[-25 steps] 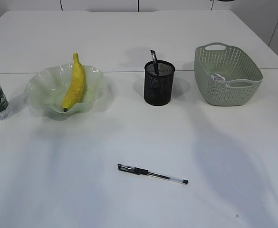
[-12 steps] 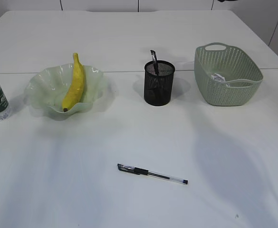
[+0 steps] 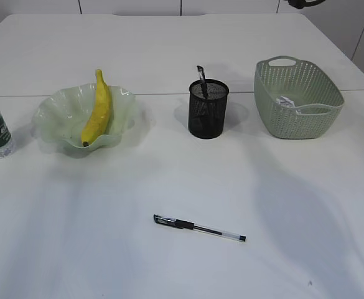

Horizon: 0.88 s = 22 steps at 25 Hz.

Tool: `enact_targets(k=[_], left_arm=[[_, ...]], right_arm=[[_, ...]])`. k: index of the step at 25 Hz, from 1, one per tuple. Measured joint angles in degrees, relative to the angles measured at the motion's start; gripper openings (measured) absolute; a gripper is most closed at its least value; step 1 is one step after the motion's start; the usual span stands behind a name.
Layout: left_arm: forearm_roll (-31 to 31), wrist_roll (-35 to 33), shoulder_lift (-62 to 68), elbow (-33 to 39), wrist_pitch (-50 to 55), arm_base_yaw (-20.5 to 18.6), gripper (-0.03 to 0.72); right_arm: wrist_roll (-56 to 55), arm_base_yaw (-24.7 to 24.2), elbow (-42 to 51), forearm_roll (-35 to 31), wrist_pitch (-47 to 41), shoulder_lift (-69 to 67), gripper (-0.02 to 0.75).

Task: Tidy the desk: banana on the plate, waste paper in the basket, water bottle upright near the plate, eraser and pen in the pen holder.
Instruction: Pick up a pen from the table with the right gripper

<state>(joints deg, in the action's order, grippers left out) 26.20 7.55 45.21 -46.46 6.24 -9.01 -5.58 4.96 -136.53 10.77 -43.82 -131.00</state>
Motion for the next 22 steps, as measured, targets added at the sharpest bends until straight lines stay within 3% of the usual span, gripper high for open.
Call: enact_targets(k=[22], left_arm=[[0.09, 0.00, 0.00, 0.00, -0.33, 0.00, 0.521]], right_arm=[[2.05, 3.25, 0.00, 2.33, -6.17, 5.59, 0.181]])
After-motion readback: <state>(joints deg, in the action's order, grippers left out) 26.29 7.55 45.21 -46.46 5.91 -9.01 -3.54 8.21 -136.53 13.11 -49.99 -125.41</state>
